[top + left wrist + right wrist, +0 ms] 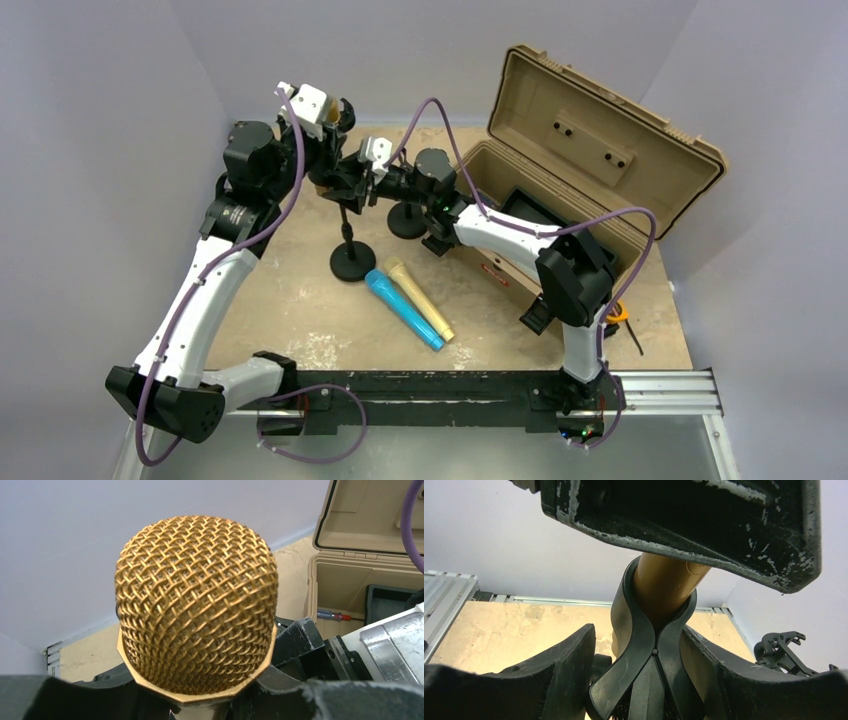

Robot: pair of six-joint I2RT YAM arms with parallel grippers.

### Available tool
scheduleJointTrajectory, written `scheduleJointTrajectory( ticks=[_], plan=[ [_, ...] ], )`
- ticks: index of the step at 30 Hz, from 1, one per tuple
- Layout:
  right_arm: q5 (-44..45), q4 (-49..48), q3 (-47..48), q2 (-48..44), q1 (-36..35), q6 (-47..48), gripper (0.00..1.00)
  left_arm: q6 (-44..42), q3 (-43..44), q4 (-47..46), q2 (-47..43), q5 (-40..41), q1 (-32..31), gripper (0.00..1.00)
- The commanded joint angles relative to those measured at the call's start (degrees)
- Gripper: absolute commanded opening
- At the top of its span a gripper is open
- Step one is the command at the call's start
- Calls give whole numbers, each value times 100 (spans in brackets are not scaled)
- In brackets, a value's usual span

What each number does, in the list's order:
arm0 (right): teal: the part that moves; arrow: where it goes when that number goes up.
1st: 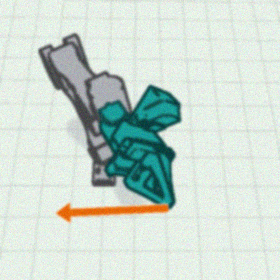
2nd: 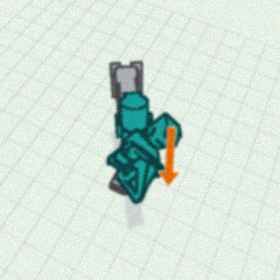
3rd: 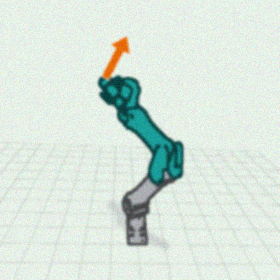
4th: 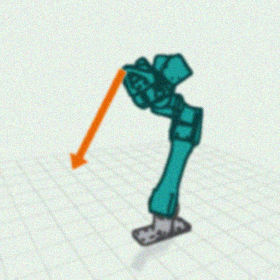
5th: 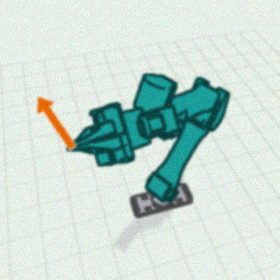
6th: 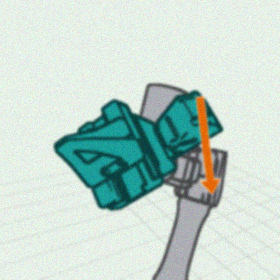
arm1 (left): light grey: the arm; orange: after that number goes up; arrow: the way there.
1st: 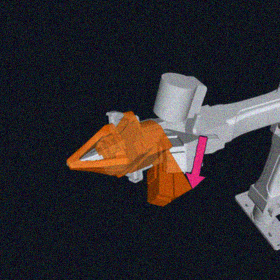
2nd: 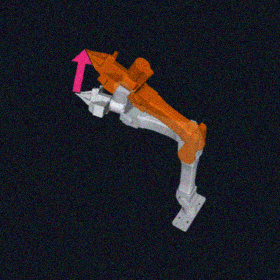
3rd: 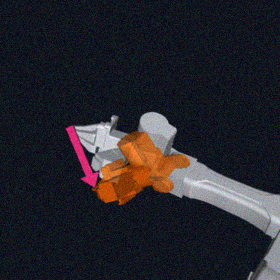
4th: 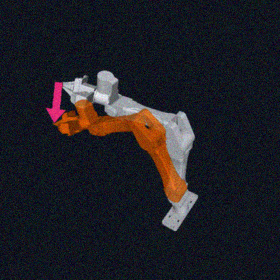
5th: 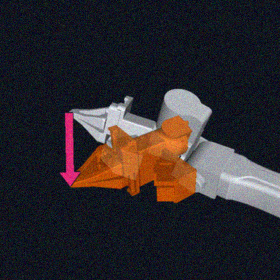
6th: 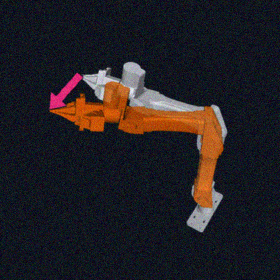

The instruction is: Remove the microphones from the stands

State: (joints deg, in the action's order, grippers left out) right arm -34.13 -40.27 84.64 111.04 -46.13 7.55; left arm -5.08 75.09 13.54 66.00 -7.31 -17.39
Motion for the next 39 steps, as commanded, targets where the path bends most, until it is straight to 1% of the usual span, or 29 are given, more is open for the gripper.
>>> scheduleJointTrajectory(
  ticks=[1,2,7,11,15,18,21,27,29,31,33,34,35,39],
  plan=[
    [156,93,160,-85,148,274,10,135,-93,202,-50,-152,-28,0],
    [185,57,145,-88,148,274,0,143,-82,195,-57,-141,-28,0],
    [322,-178,232,-26,149,201,0,178,23,199,-56,-38,-28,0],
    [313,-91,632,191,152,194,0,107,217,219,-8,117,-28,0],
    [515,87,1209,485,157,191,0,43,453,187,116,263,-27,0],
    [576,216,1503,634,163,261,0,13,552,53,210,206,-28,0],
    [636,337,1632,724,157,316,0,114,471,-65,267,80,-19,0],
    [821,323,1424,591,163,368,0,133,88,-202,304,70,-19,0],
    [829,434,1425,544,157,339,25,86,-4,-207,260,69,-19,0],
    [744,606,1395,475,157,317,61,41,-100,-242,187,78,-19,0],
    [579,740,1292,381,176,355,88,-22,-193,-272,129,124,-19,0],
    [485,758,1219,334,202,377,94,-34,-225,-273,106,136,-19,0],
    [420,749,1156,289,241,356,97,-42,-243,-266,84,158,-19,0],
    [68,870,1071,201,405,399,98,-54,-267,-254,25,163,-19,0]
  ],
)
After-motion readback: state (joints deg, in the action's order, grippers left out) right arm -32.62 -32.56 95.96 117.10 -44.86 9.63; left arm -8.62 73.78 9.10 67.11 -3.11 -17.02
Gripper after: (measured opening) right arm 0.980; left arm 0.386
